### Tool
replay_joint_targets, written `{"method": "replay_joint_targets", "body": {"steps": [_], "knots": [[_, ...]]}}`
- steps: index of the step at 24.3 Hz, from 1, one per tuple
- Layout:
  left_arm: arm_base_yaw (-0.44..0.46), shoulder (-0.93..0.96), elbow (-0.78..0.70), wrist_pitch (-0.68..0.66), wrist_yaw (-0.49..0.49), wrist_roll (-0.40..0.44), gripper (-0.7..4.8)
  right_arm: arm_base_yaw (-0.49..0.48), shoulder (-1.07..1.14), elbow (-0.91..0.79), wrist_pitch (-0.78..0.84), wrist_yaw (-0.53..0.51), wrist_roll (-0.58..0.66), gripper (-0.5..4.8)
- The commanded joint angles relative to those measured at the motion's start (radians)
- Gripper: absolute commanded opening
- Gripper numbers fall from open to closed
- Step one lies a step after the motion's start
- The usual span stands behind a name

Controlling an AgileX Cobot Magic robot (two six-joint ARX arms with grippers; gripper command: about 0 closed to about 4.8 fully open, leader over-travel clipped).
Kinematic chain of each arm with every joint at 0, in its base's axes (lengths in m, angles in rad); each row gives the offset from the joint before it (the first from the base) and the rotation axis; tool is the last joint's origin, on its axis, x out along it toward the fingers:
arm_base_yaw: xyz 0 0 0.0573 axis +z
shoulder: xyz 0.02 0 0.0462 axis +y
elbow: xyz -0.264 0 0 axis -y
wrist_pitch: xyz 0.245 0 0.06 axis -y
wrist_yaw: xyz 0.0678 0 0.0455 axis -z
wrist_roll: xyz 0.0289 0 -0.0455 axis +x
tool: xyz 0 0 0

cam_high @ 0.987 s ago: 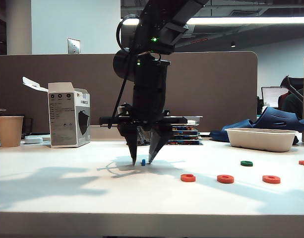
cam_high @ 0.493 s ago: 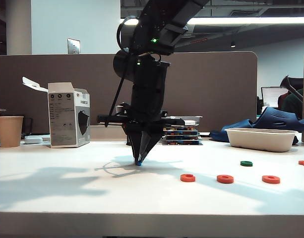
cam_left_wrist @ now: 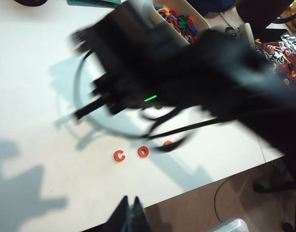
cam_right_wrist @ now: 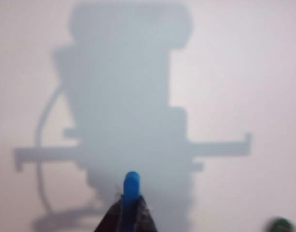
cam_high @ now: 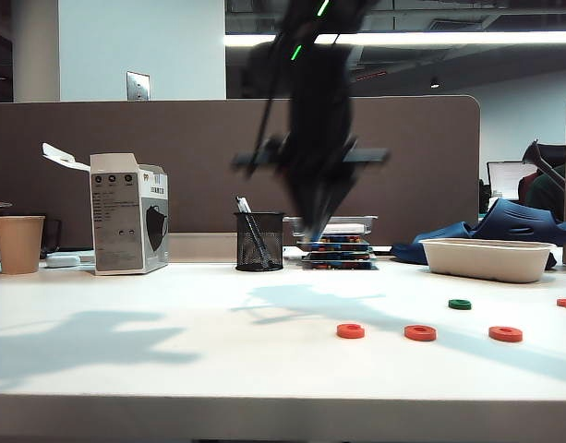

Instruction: Select the appropriate letters from the row of letter magnets placed on the table to arrange into the word "cool".

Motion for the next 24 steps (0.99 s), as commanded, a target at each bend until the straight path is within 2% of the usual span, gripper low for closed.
{"method": "replay_joint_targets", "body": {"steps": [1,9,12,17,18,24], "knots": [[0.001,-0.003,0.003,0.013,-0.002,0.001,-0.05,-0.063,-0.077,-0.002,-0.122,0.053,-0.036,-0.05],[0.001,-0.003,0.003,0.013,-0.003,0.001,-0.05,-0.246,-0.288,-0.03,-0.19,0.043,-0.058,-0.05],[0.001,-0.003,0.003,0.013,-0.003,0.001,-0.04,-0.301,-0.359,-0.106,-0.18,-0.007,-0.057,-0.05],[0.001,-0.003,0.003,0.011,-0.002,0.001,-0.04,-0.349,-0.527,-0.436,-0.048,-0.032,-0.056,-0.05],[0.001,-0.003,0.003,0.012,-0.002,0.001,-0.05,-0.355,-0.574,-0.562,0.026,-0.061,-0.056,-0.05],[0.001,-0.003,0.003,0.012,-0.002,0.001,-0.04,-0.356,-0.617,-0.824,0.18,-0.11,-0.042,-0.05]]}}
